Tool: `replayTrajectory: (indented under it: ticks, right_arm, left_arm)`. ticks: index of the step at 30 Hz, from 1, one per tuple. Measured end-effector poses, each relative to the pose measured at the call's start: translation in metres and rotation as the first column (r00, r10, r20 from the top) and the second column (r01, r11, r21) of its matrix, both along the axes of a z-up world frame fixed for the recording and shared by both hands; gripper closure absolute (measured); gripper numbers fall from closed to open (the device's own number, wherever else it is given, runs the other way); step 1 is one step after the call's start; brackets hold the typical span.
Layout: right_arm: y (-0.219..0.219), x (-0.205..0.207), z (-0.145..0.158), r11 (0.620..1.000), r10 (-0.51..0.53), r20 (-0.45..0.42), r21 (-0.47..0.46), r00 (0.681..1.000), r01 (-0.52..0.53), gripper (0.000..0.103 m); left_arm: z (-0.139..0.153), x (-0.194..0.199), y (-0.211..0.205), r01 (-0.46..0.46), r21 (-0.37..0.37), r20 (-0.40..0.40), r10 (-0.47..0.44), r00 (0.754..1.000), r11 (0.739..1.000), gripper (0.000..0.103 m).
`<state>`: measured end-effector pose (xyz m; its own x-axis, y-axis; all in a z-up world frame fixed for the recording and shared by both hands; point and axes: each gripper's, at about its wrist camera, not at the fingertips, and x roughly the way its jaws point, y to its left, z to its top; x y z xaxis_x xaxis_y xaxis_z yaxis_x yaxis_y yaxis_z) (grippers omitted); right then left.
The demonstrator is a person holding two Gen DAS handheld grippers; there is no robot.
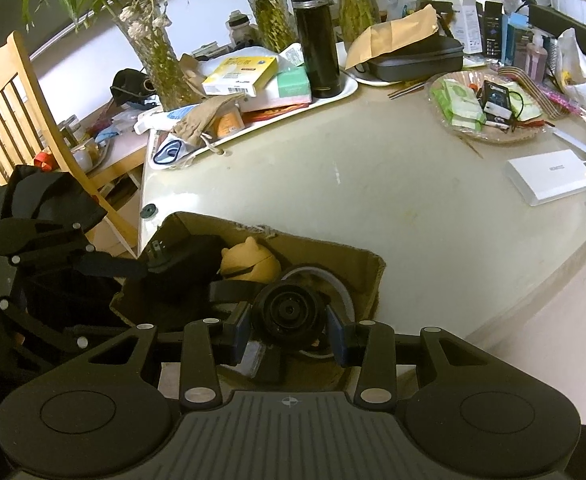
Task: Organize rigid objects
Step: 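Lower the case and knob into the box and open both grippers, then withdraw both grippers up out of the box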
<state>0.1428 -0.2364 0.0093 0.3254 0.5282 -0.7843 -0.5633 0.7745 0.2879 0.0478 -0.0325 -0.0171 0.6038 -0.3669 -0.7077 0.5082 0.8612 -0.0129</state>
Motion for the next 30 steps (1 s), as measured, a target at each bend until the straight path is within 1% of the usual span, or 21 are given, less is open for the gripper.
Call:
replayTrajectory:
  ticks: [5, 10, 15, 20, 21, 22, 23, 24, 26, 27, 28, 30]
  right_arm:
    - [0.006, -0.005, -0.001, 1.000, 0.014, -0.004, 0.000, 1.000, -0.014, 0.060]
    - [0.015, -0.007, 0.001, 0.999, 0.032, -0.001, 0.002, 0.999, -0.032, 0.060]
    - [0.025, -0.008, 0.004, 0.999, 0.053, 0.004, 0.009, 0.999, -0.053, 0.060]
    - [0.040, -0.009, 0.002, 0.996, 0.091, -0.007, 0.009, 0.996, -0.091, 0.059]
    - [0.042, -0.008, 0.000, 0.995, 0.097, -0.011, 0.001, 0.995, -0.097, 0.052]
    - [0.044, -0.008, -0.002, 0.996, 0.090, -0.006, -0.010, 0.996, -0.090, 0.043]
    - [0.045, -0.009, -0.003, 0.997, 0.076, 0.008, -0.021, 0.997, -0.076, 0.021]
    - [0.045, -0.009, -0.003, 0.998, 0.060, 0.029, -0.026, 0.998, -0.060, 0.009]
    - [0.042, -0.009, -0.002, 0.999, 0.027, 0.055, -0.027, 0.998, -0.026, 0.004]
    - [0.040, -0.008, -0.002, 1.000, 0.008, 0.062, -0.030, 0.998, -0.006, 0.000]
    - [0.037, -0.008, -0.001, 0.999, -0.012, 0.070, -0.034, 0.997, 0.014, 0.000]
    - [0.031, -0.008, -0.001, 0.998, -0.045, 0.086, -0.047, 0.995, 0.049, 0.000]
  left_arm:
    - [0.003, -0.002, 0.008, -0.103, -0.020, -0.007, 0.103, 0.995, 0.994, 0.050]
    - [0.004, -0.003, 0.014, -0.211, -0.012, -0.025, 0.211, 0.977, 0.977, 0.050]
    - [0.005, -0.008, 0.019, -0.276, -0.006, -0.028, 0.276, 0.961, 0.961, 0.050]
    - [0.006, -0.013, 0.025, -0.318, -0.013, -0.037, 0.318, 0.947, 0.948, 0.050]
    - [0.006, -0.013, 0.025, -0.325, -0.012, -0.039, 0.325, 0.945, 0.946, 0.050]
    - [0.006, -0.013, 0.026, -0.334, -0.010, -0.042, 0.333, 0.942, 0.942, 0.050]
    - [0.006, -0.012, 0.027, -0.342, -0.008, -0.046, 0.342, 0.939, 0.940, 0.050]
    - [0.006, -0.013, 0.028, -0.350, -0.008, -0.050, 0.349, 0.936, 0.937, 0.049]
    - [0.007, -0.013, 0.030, -0.368, -0.008, -0.060, 0.366, 0.928, 0.930, 0.048]
    - [0.007, -0.013, 0.032, -0.377, -0.009, -0.063, 0.375, 0.925, 0.926, 0.042]
    - [0.007, -0.014, 0.033, -0.386, -0.011, -0.062, 0.384, 0.921, 0.923, 0.030]
    - [0.009, -0.016, 0.036, -0.409, -0.024, -0.036, 0.408, 0.912, 0.912, 0.023]
